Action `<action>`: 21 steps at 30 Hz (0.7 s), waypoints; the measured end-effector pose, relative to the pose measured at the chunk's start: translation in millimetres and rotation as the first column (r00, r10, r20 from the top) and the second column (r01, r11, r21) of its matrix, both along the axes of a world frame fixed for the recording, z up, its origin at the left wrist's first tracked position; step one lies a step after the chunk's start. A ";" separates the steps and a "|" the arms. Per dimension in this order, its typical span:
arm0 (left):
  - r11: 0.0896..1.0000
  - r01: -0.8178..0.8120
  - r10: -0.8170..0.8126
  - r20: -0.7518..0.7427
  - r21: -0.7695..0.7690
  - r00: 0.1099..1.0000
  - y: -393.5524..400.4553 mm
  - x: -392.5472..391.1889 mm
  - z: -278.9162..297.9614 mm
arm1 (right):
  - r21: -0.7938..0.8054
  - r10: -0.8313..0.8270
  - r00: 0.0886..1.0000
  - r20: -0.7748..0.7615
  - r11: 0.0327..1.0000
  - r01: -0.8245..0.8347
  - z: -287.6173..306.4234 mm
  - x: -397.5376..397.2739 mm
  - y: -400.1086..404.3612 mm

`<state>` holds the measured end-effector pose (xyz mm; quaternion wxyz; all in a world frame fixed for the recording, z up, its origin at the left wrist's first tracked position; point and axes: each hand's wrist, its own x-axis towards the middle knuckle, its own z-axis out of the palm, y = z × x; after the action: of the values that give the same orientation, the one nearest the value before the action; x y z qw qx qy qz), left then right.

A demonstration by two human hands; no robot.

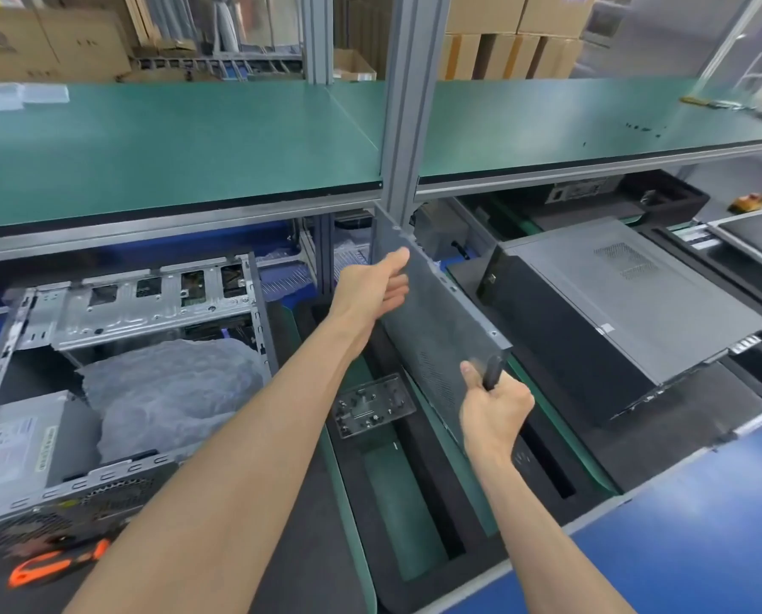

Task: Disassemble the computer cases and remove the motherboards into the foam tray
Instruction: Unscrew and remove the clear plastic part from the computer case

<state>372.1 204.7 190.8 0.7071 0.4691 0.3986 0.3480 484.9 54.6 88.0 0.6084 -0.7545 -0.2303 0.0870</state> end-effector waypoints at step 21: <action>0.950 0.054 0.144 -0.582 0.309 0.800 0.0 -92.3 -80.2 | -0.116 -0.162 0.957 -0.240 0.984 0.137 -49.0 84.7 5.5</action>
<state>279.8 204.7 110.6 0.4540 0.6499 0.5524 0.2575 569.6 60.1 39.0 0.5994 -0.7820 -0.0900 0.1456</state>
